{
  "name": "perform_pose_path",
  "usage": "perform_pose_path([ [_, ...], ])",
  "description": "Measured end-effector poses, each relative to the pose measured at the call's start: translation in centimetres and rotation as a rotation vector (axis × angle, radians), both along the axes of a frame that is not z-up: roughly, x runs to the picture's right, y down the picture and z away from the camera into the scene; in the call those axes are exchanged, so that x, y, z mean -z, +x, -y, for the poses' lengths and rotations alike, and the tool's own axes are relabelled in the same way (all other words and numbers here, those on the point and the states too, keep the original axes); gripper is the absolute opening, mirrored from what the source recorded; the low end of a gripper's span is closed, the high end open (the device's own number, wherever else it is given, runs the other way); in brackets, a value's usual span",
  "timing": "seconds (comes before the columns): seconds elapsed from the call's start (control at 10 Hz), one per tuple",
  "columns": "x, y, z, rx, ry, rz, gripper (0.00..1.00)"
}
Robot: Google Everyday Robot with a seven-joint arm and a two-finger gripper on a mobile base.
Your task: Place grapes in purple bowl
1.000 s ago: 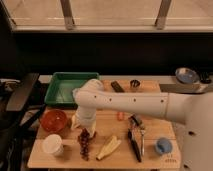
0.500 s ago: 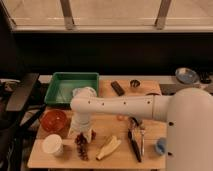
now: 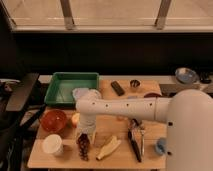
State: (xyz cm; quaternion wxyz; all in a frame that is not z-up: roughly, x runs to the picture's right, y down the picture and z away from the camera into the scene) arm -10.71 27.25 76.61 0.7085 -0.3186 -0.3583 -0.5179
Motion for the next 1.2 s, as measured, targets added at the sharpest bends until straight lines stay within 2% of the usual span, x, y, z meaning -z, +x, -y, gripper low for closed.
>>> perform_pose_path([
  [0.1,0.0,0.2,-0.1,-0.005,-0.006,-0.007,0.26],
  [0.2,0.0,0.6,-0.1,-0.029,-0.013,-0.03,0.13],
  [0.3,0.0,0.8,0.1,-0.046,-0.012,-0.05,0.06],
  [0.4,0.4,0.9,0.8,-0.061,0.007,-0.057,0.01],
  [0.5,0.9,1.4,1.7,-0.076,0.027,-0.075,0.0],
  [0.6,1.3,1.8,3.7,-0.12,0.064,-0.111,0.0],
  [0.7,1.4,1.9,5.2,-0.15,0.085,-0.133,0.0],
  [0.8,1.1,2.7,8.1,-0.207,0.111,-0.171,0.0],
  [1.0,0.0,4.7,12.6,-0.301,0.123,-0.227,0.0],
  [1.2,-1.4,8.1,17.1,-0.399,0.137,-0.298,0.0],
])
